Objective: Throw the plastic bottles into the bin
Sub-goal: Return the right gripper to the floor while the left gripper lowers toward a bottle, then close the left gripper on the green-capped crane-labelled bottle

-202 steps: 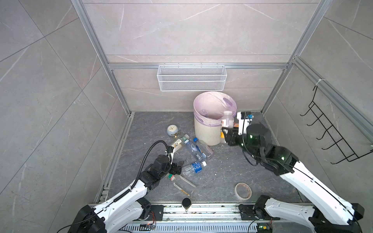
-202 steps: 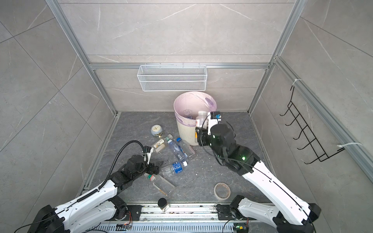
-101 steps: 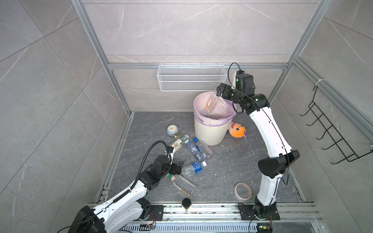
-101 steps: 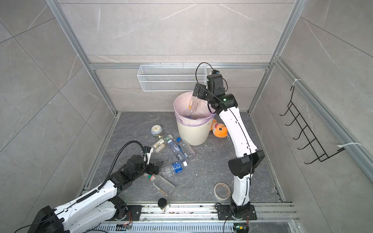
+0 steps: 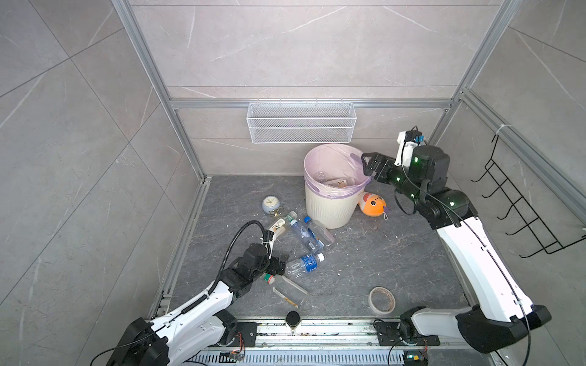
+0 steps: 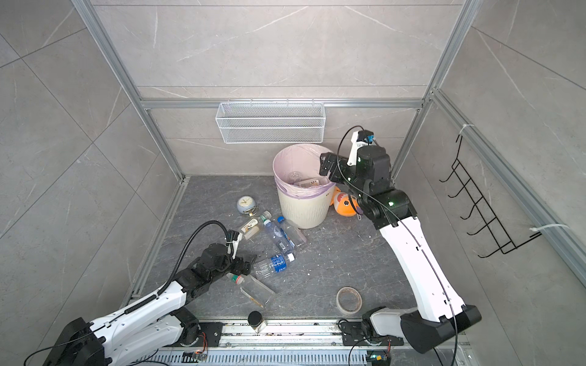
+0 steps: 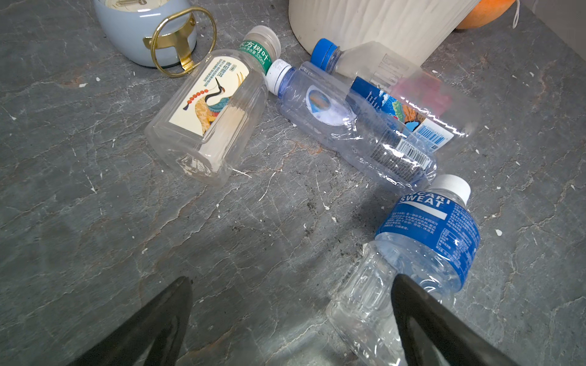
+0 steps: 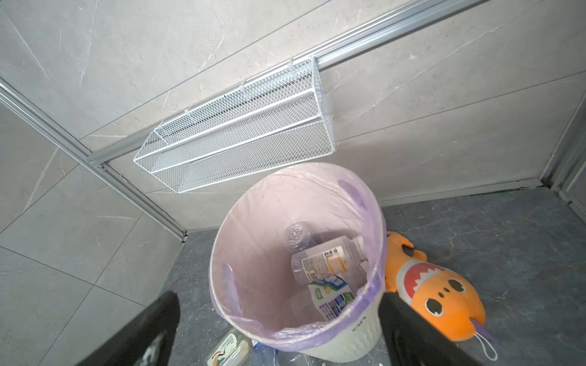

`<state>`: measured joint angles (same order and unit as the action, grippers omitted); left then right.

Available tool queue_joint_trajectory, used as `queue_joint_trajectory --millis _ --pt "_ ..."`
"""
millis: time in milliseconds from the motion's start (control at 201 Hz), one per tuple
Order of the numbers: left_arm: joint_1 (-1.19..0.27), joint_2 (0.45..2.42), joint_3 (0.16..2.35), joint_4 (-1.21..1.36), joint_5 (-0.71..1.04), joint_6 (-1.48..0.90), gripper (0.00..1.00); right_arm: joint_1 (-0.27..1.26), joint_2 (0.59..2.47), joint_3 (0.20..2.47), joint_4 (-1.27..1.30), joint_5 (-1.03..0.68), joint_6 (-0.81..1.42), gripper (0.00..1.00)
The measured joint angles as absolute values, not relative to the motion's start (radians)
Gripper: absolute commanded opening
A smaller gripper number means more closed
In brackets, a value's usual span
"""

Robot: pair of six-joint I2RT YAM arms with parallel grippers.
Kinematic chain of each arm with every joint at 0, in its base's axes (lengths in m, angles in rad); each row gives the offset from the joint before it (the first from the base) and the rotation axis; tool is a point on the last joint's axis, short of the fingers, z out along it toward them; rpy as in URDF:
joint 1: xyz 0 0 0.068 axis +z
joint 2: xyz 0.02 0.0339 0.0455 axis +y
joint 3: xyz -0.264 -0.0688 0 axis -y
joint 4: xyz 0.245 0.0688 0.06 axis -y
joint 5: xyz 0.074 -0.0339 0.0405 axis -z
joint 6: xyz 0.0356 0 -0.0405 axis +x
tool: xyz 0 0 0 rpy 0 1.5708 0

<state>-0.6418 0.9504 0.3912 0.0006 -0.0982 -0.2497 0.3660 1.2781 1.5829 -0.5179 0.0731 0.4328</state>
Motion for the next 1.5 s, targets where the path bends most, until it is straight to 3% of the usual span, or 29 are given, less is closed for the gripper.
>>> queue_joint_trajectory --millis 319,637,1041,1499 --pt "-0.642 1.019 0.445 0.001 -0.067 -0.249 1.00 0.366 1.053 1.034 -0.480 0.043 0.429 0.99" --pt "-0.642 1.086 0.521 0.001 -0.043 -0.250 1.00 0.366 0.836 0.696 -0.483 -0.005 0.452 0.99" --pt "-0.595 1.284 0.762 -0.076 -0.151 -0.254 1.00 0.366 0.677 0.523 -0.507 -0.013 0.479 0.99" --pt "-0.442 1.475 0.861 -0.086 -0.088 -0.258 1.00 0.366 0.673 0.434 -0.445 -0.024 0.484 0.99"
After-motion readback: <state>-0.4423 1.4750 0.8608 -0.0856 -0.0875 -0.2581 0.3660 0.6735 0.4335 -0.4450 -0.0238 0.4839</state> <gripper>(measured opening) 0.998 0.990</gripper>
